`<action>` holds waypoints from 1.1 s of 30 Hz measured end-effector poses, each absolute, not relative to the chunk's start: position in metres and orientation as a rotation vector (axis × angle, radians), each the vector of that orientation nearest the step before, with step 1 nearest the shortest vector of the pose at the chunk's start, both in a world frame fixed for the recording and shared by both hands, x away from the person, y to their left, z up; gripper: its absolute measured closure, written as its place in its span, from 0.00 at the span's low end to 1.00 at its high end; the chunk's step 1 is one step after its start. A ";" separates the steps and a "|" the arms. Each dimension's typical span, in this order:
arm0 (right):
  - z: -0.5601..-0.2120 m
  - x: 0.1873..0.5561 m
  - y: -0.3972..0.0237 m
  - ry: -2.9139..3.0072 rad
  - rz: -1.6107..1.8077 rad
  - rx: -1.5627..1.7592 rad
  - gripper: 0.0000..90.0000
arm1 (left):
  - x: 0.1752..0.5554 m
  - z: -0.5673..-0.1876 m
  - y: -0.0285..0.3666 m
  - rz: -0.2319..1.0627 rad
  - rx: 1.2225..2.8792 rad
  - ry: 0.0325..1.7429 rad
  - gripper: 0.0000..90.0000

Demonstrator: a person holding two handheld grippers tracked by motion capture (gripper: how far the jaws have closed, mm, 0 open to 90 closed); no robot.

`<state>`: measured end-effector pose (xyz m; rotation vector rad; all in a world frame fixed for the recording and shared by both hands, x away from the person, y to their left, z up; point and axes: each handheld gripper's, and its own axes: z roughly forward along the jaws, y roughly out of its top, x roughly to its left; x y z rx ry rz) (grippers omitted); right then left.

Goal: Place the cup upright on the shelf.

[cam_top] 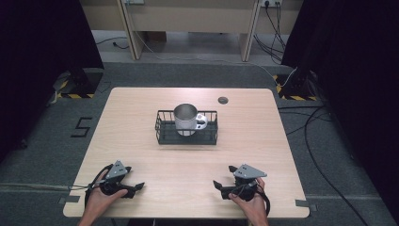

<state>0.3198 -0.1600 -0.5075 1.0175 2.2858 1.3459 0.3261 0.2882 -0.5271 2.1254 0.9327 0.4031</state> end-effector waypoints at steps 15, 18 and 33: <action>-0.515 0.312 -0.166 2.308 1.274 1.066 0.17 | 0.326 -0.527 0.288 0.403 2.126 0.932 0.15; -0.518 0.312 -0.166 2.316 1.254 1.071 0.17 | 0.326 -0.527 0.288 0.403 2.125 0.932 0.15; -0.520 0.310 -0.165 2.363 1.158 1.105 0.17 | 0.326 -0.527 0.288 0.403 2.125 0.932 0.15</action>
